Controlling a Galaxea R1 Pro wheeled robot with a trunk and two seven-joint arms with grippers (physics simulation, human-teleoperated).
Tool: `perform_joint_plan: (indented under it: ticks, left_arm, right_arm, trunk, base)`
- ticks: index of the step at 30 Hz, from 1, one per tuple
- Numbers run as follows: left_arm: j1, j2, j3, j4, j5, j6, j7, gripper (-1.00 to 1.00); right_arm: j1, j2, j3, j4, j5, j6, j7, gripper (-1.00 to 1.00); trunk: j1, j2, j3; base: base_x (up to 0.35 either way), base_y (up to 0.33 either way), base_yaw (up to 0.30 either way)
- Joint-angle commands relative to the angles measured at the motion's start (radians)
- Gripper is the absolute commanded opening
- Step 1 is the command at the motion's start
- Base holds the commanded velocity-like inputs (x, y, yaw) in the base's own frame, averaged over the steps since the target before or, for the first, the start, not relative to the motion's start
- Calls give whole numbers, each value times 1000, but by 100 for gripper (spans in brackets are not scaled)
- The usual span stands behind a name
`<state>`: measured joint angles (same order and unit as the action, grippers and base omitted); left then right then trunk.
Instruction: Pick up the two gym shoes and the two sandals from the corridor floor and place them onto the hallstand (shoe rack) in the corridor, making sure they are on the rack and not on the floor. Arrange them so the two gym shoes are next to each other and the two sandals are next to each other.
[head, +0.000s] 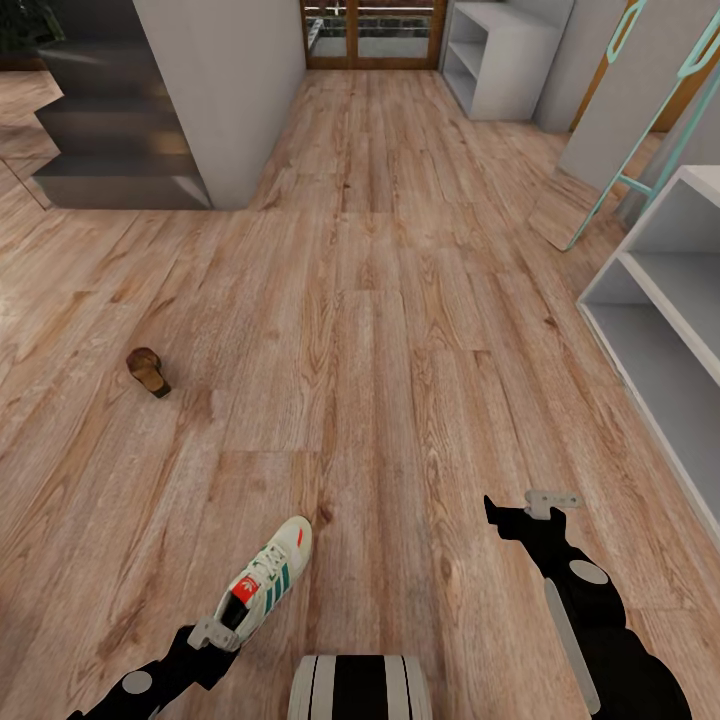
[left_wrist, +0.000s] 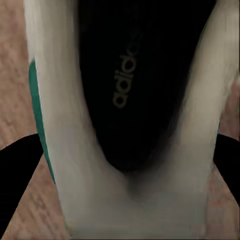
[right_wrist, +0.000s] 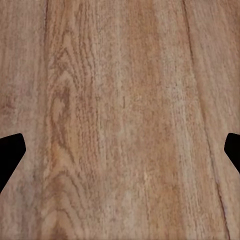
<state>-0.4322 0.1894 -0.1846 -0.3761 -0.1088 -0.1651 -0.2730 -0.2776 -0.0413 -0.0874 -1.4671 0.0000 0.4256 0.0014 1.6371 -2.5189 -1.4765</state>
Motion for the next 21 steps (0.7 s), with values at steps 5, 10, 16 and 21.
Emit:
perform_joint_plan:
  ticks: [5, 10, 16, 21]
  left_arm:
    - [0, 1, 0, 0, -10, -5, 0, -100]
    - [0, 1, 0, 0, -9, -5, 0, -100]
    - [0, 1, 2, 0, -9, -6, 0, -100]
    - [0, 1, 3, 0, -9, -14, 0, -100]
  right_arm:
    - [0, 0, 0, -2, 0, 5, 0, 100]
    - [0, 0, 0, -2, 0, 6, 0, 100]
    - [0, 0, 0, -2, 0, 6, 0, 100]
    - [0, 0, 0, -1, 0, 5, 0, 100]
  trunk:
    - [0, 0, -1]
    - [0, 0, -1]
    - [0, 0, -1]
    - [0, 0, -1]
  base:
    - [0, 0, 0]
    - [0, 0, 0]
    - [0, 0, 0]
    - [0, 0, 0]
